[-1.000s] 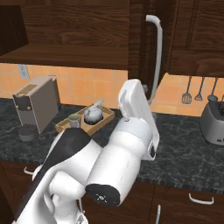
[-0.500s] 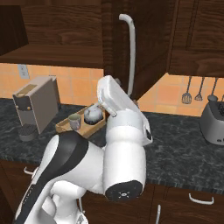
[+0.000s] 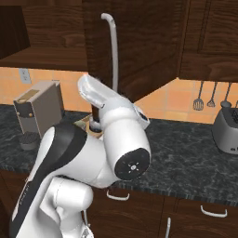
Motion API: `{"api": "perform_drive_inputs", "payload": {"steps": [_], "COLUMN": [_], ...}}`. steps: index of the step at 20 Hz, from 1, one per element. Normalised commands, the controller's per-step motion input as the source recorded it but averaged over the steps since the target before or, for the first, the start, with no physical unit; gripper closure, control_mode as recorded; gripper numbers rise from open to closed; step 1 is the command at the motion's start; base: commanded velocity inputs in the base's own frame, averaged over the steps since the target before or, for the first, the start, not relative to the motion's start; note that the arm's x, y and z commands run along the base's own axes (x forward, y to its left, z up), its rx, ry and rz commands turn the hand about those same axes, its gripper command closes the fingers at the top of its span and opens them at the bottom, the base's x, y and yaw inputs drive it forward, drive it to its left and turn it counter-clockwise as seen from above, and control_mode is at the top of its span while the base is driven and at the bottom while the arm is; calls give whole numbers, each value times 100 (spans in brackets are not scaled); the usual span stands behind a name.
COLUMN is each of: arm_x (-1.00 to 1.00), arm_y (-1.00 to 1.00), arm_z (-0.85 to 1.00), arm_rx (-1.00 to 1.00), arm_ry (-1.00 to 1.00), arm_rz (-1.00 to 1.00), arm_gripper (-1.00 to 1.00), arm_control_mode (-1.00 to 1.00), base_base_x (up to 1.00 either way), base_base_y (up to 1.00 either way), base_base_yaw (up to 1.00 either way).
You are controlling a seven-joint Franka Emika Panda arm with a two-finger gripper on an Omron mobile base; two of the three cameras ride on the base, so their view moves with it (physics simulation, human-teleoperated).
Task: Pick the kettle from the counter and place it on the tray. Then pick the mug from the cabinet and place it on the tray. Then close the cabinet doors.
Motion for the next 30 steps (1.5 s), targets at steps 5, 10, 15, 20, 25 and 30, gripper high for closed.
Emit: {"api": "perform_drive_inputs", "payload": {"steps": [5, 10, 15, 20, 25, 30], "arm_x": [49, 57, 82, 92, 99, 100], "arm_y": [59, 62, 54, 44, 29, 16], "arm_z": [0, 0, -2, -8, -28, -29], "arm_rx": [-27, -25, -20, -5, 0, 0], "arm_ry": [13, 14, 12, 14, 10, 8], "arm_rz": [6, 1, -2, -5, -4, 0], "arm_gripper": [-100, -100, -100, -100, -100, -100], "arm_control_mode": [-100, -100, -100, -100, -100, -100], "base_base_x": [0, 0, 0, 0, 0, 0], "base_base_y": [0, 0, 0, 0, 0, 0], "base_base_yaw": [0, 0, 0, 0, 0, 0]}}
